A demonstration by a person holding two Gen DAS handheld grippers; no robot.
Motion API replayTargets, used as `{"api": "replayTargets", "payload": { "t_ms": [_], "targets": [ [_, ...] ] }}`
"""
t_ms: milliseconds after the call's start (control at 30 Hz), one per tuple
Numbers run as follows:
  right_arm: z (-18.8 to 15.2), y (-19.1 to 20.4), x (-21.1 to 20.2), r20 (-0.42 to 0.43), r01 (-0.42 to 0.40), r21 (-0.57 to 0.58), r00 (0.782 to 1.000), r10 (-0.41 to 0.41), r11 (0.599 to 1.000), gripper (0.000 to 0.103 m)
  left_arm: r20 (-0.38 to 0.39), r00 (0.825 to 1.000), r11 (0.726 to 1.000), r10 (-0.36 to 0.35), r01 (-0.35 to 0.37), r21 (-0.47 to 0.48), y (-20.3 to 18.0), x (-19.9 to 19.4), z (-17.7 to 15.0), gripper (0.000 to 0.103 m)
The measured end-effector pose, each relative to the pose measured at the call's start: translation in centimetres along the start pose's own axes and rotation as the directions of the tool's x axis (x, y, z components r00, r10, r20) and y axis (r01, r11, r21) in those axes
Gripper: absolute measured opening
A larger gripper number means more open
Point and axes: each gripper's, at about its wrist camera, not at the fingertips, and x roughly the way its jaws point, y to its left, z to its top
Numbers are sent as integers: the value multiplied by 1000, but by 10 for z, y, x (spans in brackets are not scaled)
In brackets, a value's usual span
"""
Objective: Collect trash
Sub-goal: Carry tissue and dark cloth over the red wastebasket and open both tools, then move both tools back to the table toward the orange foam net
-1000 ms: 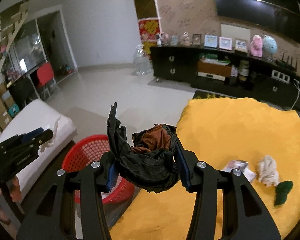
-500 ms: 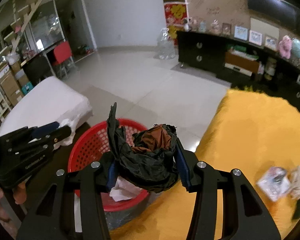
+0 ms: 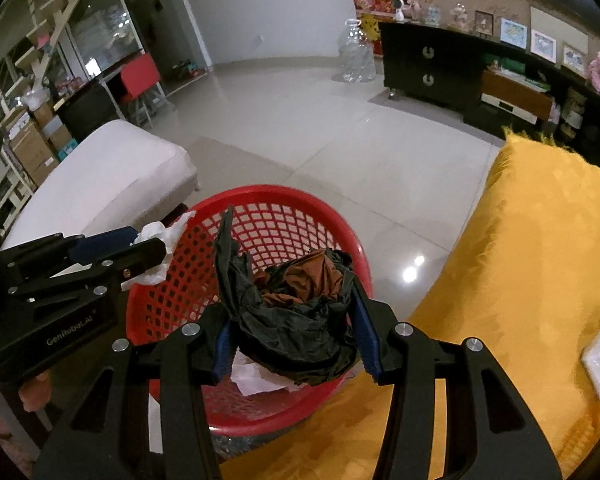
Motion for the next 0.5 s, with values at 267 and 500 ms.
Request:
{"api": "replayTargets", "payload": {
  "t_ms": [267, 500],
  "targets": [
    [-1, -10, -5, 18, -12, 49, 1000, 12, 999, 68, -26, 1000, 1000, 0, 0, -6, -1, 7, 2, 44],
    [1, -13, -19, 44, 9, 58, 999, -12, 998, 68, 12, 1000, 1000, 6, -6, -24, 3, -4, 3, 64]
  ]
}}
